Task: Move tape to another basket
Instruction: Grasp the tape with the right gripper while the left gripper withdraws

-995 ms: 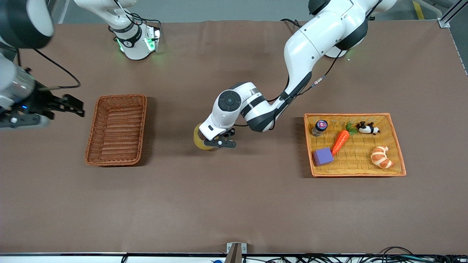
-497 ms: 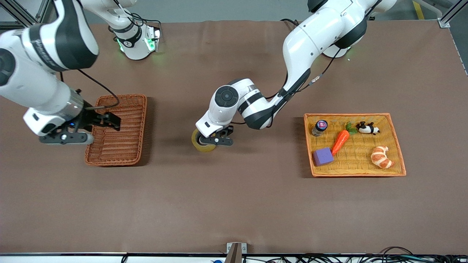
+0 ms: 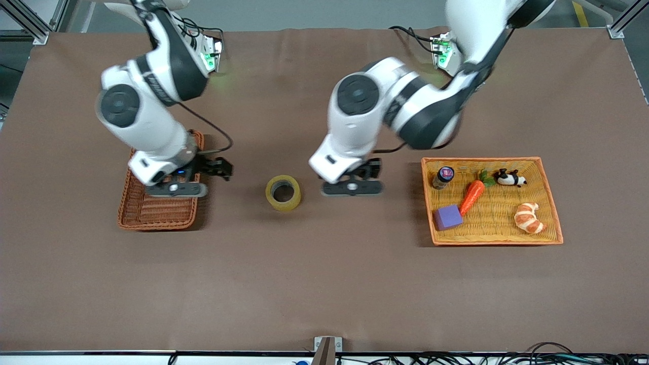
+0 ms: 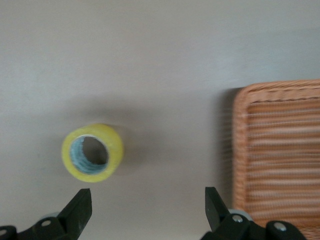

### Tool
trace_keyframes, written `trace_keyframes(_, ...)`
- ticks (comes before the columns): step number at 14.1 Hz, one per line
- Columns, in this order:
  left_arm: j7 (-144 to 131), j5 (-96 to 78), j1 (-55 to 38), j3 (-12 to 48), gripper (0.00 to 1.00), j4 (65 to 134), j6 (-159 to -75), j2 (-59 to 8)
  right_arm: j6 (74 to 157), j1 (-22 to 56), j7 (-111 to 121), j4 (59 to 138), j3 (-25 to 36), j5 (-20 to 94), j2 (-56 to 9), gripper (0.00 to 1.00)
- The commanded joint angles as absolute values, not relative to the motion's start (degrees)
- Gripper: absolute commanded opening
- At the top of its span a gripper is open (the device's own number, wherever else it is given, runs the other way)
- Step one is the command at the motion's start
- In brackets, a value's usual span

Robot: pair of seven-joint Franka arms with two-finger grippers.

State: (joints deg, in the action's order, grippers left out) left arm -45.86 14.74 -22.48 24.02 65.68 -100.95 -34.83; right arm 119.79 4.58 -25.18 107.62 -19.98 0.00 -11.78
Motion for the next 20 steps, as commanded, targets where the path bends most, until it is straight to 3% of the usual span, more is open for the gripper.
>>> trace_keyframes(1,-44.04,10.73,-16.37,23.12,1.0,73.63,-101.42,-25.61,126.28,4.92,-27.68,112.41,-23.02,-1.66,-13.79,1.0)
trace_keyframes(8,-26.92,5.28,-5.28,20.94,1.0,84.27,-101.42,-11.18,137.71,6.5,-35.06,111.97,-26.54,-13.52,-28.63,1.0)
trace_keyframes(14,-11.19,-1.75,-5.1,9.16,1.0,91.31,-100.64,-1.95,140.27,6.15,-35.07,111.45,-26.28,-15.64,-31.99,1.0)
trace_keyframes(20,-6.24,-1.67,-1.41,8.0,1.0,92.64,-98.62,-0.88,143.0,5.89,-35.95,109.95,-25.93,-18.36,-35.42,1.0)
